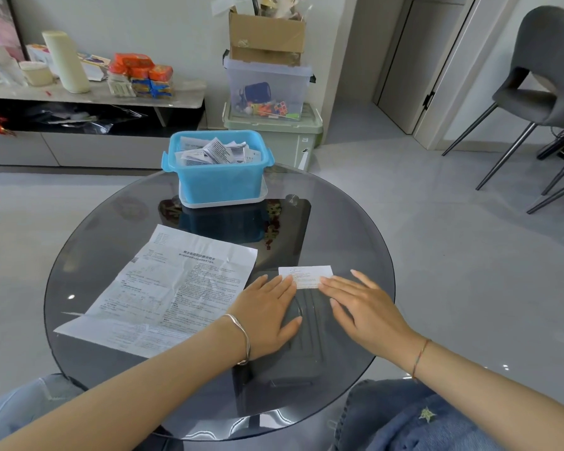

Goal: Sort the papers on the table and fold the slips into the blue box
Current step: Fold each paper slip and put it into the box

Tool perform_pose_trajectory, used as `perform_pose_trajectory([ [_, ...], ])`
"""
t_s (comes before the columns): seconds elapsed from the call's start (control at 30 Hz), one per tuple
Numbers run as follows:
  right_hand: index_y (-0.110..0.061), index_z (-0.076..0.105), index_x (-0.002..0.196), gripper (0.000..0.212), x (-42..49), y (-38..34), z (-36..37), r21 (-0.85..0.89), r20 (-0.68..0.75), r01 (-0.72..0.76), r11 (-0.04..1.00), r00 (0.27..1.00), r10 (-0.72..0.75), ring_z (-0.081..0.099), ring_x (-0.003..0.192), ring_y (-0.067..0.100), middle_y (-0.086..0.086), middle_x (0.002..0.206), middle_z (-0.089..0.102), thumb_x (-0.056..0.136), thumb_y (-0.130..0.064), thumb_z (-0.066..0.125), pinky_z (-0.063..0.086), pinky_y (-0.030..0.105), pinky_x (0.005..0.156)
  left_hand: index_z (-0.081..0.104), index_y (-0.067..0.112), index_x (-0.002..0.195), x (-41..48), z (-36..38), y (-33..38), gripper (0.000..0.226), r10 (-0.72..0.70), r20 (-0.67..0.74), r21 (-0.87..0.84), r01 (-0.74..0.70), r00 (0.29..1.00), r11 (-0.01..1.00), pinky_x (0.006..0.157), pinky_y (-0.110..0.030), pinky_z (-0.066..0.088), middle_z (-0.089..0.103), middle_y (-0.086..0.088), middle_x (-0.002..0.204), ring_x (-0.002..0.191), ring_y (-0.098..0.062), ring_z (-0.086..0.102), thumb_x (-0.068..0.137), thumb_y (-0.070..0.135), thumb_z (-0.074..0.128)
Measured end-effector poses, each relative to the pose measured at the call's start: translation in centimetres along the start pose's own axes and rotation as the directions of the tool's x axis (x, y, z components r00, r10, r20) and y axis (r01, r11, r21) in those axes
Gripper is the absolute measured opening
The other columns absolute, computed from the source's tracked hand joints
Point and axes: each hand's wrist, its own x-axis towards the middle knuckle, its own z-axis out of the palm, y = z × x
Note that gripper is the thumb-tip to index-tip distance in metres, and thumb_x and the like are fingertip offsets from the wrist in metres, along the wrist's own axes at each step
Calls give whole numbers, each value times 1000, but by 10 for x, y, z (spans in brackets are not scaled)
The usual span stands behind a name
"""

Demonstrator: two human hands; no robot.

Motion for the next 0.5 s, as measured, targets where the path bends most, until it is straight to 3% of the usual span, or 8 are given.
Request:
perform_pose_trajectory([
  [0.2,-17,69,116,46,-7,10,-2,-51,-16,-40,998,999,40,59,117,11,-5,125,63,94,-33,31,30,39,110,8,11,153,-9,3,-9,100,-1,-7,19,1,1000,1000,118,-30,-3,7,-4,161,148,-16,6,69,60,-15],
  [0.33,-17,73,101,40,8,5,-6,-147,-75,16,989,997,-27,64,108,15,-2,116,68,92,-37,39,39,37,105,20,8,151,-8,-7,-8,83,18,-18,18,-18,1000,1000,118,-29,1,19,-6,158,146,-17,15,87,58,2],
  [0.43,-13,70,103,28,24,1,-7,-219,-72,142,965,984,-161,66,100,17,1,113,69,85,-35,65,52,36,94,43,8,138,-2,-15,-8,92,46,-24,74,-44,999,996,115,-31,16,45,-9,143,134,-21,37,79,59,-5],
  [0.5,-14,70,97,30,32,-5,-5,-211,-50,192,958,977,-207,69,83,18,-1,97,72,74,-32,78,57,30,78,53,11,125,5,-18,-12,66,24,-30,77,-21,999,997,106,-32,29,58,-8,123,115,-23,50,93,53,15],
])
